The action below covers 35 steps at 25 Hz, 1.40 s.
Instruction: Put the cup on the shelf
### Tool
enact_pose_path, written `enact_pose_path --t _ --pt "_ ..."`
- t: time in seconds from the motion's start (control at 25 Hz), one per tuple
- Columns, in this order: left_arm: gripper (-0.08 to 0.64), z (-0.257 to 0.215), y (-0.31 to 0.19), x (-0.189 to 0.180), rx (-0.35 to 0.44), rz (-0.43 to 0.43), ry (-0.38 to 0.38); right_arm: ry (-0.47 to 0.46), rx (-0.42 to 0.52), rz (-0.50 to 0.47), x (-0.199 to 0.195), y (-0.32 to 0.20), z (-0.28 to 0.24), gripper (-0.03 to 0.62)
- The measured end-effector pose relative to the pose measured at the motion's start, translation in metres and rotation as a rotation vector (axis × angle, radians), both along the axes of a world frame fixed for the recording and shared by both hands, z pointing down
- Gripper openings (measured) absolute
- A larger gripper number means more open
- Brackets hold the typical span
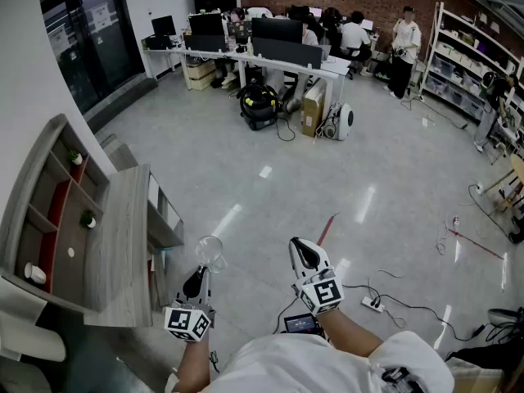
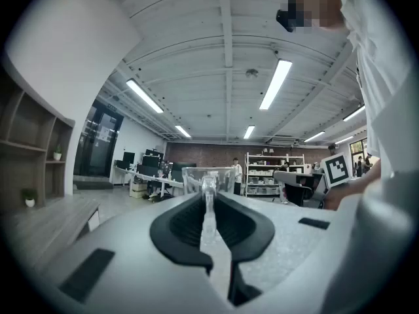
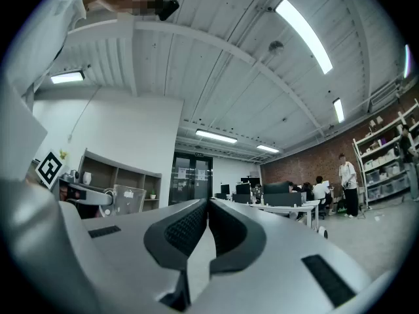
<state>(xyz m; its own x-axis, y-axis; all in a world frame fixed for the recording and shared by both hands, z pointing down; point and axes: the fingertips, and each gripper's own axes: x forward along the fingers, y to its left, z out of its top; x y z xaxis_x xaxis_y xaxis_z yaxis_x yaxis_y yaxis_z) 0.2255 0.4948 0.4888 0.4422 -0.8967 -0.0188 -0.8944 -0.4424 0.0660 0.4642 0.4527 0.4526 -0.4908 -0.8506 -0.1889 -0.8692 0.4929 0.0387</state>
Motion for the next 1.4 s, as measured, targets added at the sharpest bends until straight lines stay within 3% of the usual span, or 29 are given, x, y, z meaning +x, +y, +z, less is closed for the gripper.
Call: enact_pose_path --t 0.24,0.64,1.4 --pt "0.029 -0.006 0.014 -0.002 0.007 0.012 0.001 0.001 -0.033 -0.004 -0.009 0.018 0.010 0.034" --pt "0.029 -0.005 0.025 -0.013 0.005 -0.054 0.004 -0.046 -0.053 -0.052 -0.014 0.020 0.014 0.037" --pt "0.031 0.005 0.013 0.014 -0.001 -0.139 0.036 -0.040 -0.060 -0.113 0.027 -0.008 0.028 0.037"
